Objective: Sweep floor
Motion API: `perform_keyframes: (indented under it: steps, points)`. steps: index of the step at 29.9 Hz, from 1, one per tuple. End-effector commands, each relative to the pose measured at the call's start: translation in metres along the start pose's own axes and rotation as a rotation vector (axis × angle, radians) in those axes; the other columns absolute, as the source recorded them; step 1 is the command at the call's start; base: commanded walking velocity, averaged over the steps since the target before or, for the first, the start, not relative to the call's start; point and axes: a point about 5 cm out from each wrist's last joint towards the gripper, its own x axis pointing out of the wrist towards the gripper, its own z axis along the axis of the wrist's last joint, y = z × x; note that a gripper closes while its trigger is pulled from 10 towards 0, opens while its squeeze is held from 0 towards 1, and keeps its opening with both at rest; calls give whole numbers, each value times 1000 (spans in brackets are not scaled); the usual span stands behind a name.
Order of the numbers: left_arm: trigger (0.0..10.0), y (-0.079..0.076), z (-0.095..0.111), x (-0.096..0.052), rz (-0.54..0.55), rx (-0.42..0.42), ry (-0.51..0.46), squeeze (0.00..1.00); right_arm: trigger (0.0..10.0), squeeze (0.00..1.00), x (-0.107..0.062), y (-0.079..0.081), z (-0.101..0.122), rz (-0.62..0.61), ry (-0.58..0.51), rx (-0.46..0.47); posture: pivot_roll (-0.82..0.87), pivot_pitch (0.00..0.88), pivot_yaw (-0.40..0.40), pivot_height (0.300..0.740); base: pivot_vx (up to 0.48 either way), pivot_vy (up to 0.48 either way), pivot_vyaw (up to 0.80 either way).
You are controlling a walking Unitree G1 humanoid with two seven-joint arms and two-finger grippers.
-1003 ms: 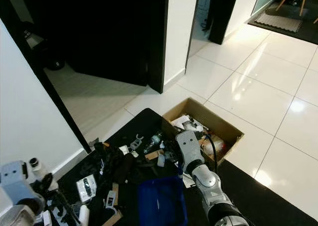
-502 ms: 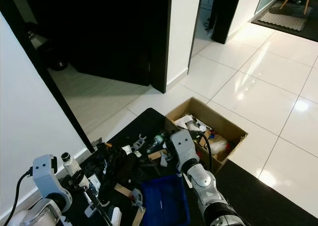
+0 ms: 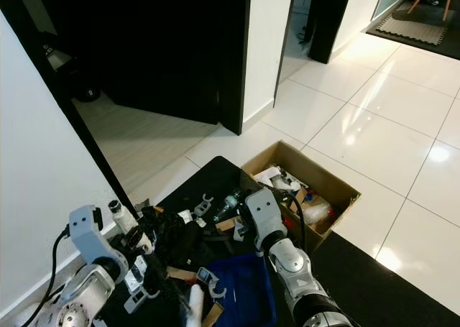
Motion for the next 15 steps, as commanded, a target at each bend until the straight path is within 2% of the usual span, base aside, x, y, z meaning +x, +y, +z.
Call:
perform_keyframes:
  steps: [1,6,8,9,10,11,12,13,15]
  points:
    - [10000,-26,-26,5,-149,-207,87,0,10000,0,-4,8,-7,23,23,13,122,246,56,740,0,0,0]
    - [10000,-28,-27,7,-122,-278,91,0,10000,0,-4,8,-8,15,21,19,121,246,61,740,0,0,0]
    - [10000,-26,-21,5,-123,-253,80,0,10000,0,-4,7,-8,11,20,23,122,246,62,740,0,0,0]
    - [10000,-24,-16,4,-121,-184,72,0,10000,0,-5,7,-8,10,20,22,124,245,61,740,0,0,0]
    - [10000,-24,-16,4,-121,-184,72,0,10000,0,-5,7,-8,10,20,22,124,245,61,740,0,0,0]
    - [10000,-22,-12,3,-118,-136,67,0,10000,0,-5,6,-8,9,20,21,124,245,61,740,0,0,0]
    - [10000,-17,-1,-2,-126,26,53,0,10000,0,-6,5,-9,7,21,21,127,246,61,740,0,0,0]
    - [10000,-17,-1,-2,-126,26,53,0,10000,0,-6,5,-9,7,21,21,127,246,61,740,0,0,0]
    - [10000,-4,23,-11,-102,187,9,0,10000,0,-6,5,-9,6,23,20,134,246,65,740,0,0,0]
